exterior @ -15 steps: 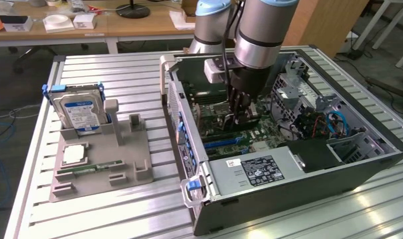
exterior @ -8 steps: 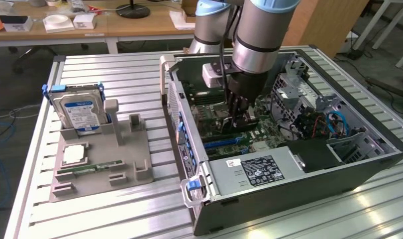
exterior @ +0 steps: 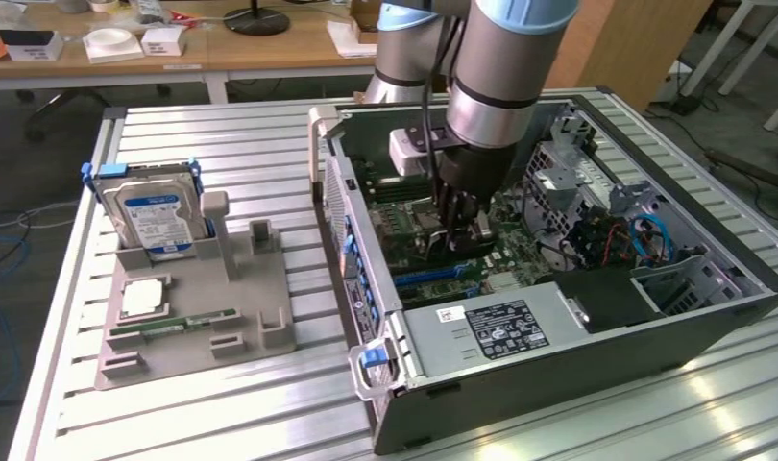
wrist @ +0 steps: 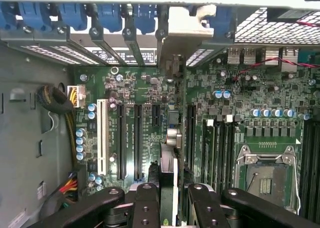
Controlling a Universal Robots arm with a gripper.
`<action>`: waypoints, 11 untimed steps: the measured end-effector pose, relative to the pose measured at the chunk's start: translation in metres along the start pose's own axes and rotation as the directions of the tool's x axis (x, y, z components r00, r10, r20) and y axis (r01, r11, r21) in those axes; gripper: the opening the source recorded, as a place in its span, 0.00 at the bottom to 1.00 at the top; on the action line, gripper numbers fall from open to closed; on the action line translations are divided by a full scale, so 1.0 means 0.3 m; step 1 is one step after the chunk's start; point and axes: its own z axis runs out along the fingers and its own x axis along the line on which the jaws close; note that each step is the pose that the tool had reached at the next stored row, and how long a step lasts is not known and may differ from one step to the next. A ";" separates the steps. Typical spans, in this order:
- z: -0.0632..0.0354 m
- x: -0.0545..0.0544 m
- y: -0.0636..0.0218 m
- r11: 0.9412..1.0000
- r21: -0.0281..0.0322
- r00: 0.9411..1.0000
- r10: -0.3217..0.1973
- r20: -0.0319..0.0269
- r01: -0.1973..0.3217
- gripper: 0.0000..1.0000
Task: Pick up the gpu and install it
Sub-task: 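Insert the gpu into the slot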
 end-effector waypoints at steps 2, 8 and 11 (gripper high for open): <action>0.005 0.000 0.004 1.000 0.000 1.000 0.000 0.000 0.000 0.27; 0.022 0.000 0.005 1.000 0.000 1.000 0.000 0.000 0.000 0.27; 0.029 0.000 0.005 1.000 0.000 1.000 0.000 0.000 0.000 0.27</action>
